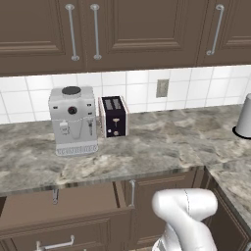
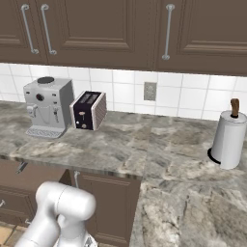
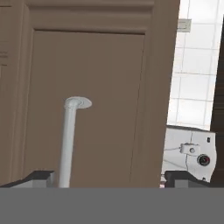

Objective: Take the tongs from the drawer on the left and place them on the dining counter next to the tray containing the hot dog.

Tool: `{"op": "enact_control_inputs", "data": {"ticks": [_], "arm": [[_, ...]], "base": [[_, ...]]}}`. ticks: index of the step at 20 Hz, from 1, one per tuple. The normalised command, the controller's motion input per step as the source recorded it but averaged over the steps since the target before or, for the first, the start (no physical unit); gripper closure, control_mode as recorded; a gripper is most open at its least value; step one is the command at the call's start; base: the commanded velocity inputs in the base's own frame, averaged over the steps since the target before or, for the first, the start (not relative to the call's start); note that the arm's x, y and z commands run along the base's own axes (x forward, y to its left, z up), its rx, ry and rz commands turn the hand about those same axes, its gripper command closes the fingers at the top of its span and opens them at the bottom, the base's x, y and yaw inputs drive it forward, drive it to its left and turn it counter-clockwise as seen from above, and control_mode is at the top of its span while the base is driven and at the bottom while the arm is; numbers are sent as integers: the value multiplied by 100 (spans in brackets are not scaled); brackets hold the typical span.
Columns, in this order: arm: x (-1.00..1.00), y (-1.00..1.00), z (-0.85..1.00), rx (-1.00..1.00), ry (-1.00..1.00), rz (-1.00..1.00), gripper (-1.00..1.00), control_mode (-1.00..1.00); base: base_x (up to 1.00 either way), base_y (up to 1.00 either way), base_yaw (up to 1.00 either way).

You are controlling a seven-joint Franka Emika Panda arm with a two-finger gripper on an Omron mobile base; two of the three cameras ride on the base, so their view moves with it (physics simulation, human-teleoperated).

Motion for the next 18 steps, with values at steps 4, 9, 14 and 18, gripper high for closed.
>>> {"op": "enact_control_inputs", "data": {"ticks": [4, 9, 14, 18], "arm": [[-21, 0, 74, 6, 6, 0, -100, -100], [-13, -5, 72, 7, 8, 0, -100, -100], [-20, -16, 52, 8, 2, -2, -100, -100], [-29, -22, 37, 17, -3, 0, -100, -100]], "base": [[0, 0, 0], [0, 0, 0], [0, 0, 0], [0, 0, 0]]}}
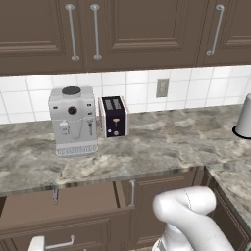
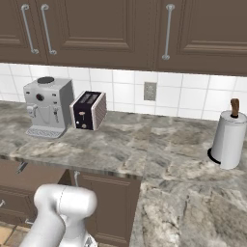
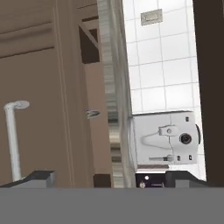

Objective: Take the tongs from the drawer on the left and place them on the dining counter next to the tray containing the hot dog.

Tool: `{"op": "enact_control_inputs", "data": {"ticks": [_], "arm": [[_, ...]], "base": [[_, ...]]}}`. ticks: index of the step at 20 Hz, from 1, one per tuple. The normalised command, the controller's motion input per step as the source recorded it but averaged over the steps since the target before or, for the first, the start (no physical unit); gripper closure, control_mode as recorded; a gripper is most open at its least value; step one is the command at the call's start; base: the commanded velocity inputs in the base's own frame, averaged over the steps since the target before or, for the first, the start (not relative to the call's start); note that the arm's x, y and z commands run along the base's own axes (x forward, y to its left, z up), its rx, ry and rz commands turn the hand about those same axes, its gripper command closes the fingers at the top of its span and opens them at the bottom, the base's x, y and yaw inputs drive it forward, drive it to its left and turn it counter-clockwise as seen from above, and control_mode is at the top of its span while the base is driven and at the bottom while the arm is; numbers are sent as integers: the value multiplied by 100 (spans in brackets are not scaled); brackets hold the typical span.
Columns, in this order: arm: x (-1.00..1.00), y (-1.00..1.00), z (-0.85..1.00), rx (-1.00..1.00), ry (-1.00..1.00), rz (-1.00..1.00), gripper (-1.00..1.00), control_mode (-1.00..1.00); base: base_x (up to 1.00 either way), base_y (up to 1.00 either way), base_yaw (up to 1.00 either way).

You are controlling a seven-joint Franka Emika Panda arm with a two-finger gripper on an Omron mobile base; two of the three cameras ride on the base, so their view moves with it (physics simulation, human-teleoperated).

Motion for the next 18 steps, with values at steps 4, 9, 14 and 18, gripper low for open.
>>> {"op": "enact_control_inputs", "data": {"ticks": [4, 9, 14, 18], "arm": [[-13, -28, 43, 28, -2, -2, -100, -100], [0, -31, 57, 43, 0, -6, -100, -100], [-17, -20, 63, 36, 1, -6, -100, -100], [-16, -11, 61, 33, 11, -8, -100, -100]], "base": [[0, 0, 0], [0, 0, 0], [0, 0, 0], [0, 0, 0]]}}
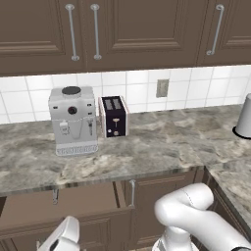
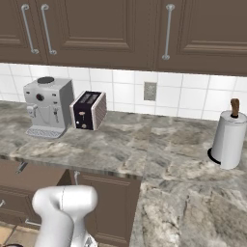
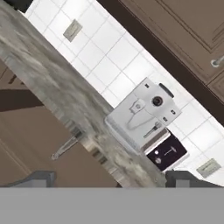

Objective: Take the tongs from the drawer on the left and place them on the dining counter next to the tray containing the hot dog.

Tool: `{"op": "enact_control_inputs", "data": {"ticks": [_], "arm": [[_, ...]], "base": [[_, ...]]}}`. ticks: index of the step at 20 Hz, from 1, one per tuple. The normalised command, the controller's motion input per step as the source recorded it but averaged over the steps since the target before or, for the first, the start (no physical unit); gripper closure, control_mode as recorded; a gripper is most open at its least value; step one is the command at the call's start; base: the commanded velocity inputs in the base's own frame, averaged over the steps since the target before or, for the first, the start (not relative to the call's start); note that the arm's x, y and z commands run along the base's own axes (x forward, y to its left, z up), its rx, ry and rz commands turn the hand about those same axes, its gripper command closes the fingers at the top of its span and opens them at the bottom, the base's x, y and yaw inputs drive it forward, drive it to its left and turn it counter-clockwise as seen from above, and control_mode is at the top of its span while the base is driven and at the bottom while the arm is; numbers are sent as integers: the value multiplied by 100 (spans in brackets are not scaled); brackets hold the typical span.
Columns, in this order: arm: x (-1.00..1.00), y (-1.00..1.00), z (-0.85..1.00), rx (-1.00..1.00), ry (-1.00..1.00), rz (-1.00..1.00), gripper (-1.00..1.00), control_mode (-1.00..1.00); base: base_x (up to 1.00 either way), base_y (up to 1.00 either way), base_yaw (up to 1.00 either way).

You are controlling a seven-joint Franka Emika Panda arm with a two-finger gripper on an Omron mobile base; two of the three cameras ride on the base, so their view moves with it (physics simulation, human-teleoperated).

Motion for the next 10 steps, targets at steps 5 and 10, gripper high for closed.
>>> {"op": "enact_control_inputs", "data": {"ticks": [5, 10], "arm": [[-8, -21, 46, 34, 17, -7, -100, -100], [-2, -35, 28, 36, 26, -4, -100, -100]], "base": [[0, 0, 0], [0, 0, 0]]}}
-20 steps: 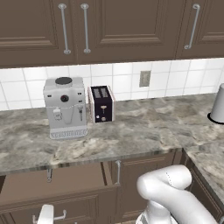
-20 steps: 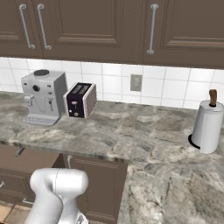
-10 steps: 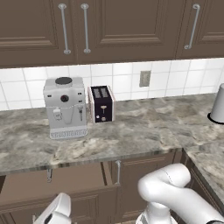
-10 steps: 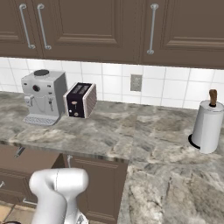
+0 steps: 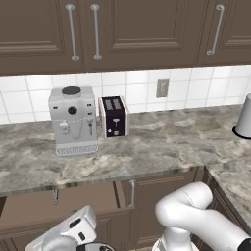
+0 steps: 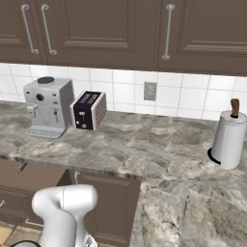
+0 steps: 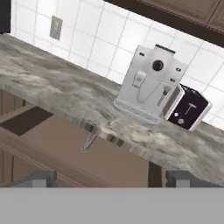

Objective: Take the tongs from the drawer on the left and place them on the dining counter next to the tray containing the hot dog.

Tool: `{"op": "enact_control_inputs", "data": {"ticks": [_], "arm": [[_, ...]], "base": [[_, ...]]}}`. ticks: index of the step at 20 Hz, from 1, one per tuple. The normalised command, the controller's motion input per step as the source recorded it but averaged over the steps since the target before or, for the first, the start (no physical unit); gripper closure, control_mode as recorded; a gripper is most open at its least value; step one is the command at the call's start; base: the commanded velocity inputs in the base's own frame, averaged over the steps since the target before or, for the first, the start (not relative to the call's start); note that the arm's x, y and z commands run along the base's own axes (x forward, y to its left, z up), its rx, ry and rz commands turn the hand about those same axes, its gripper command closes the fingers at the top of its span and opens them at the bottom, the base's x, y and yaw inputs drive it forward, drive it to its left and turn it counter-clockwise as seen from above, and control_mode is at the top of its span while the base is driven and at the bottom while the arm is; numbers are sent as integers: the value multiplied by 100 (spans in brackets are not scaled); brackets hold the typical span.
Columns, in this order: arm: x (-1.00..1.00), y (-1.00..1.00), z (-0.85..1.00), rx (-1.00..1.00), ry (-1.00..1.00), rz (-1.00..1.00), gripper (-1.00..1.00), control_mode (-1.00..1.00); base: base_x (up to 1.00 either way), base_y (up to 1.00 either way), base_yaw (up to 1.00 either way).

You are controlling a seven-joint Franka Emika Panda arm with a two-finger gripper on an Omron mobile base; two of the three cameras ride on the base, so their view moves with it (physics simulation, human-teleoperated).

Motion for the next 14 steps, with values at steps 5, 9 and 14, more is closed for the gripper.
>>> {"op": "enact_control_inputs", "data": {"ticks": [5, 9, 14], "arm": [[0, -41, 24, 34, 32, -2, -100, -100], [0, -24, 4, 18, 31, -3, -100, -100], [0, -5, 0, 7, 32, -4, -100, -100]], "base": [[0, 0, 0], [0, 0, 0], [0, 0, 0]]}}
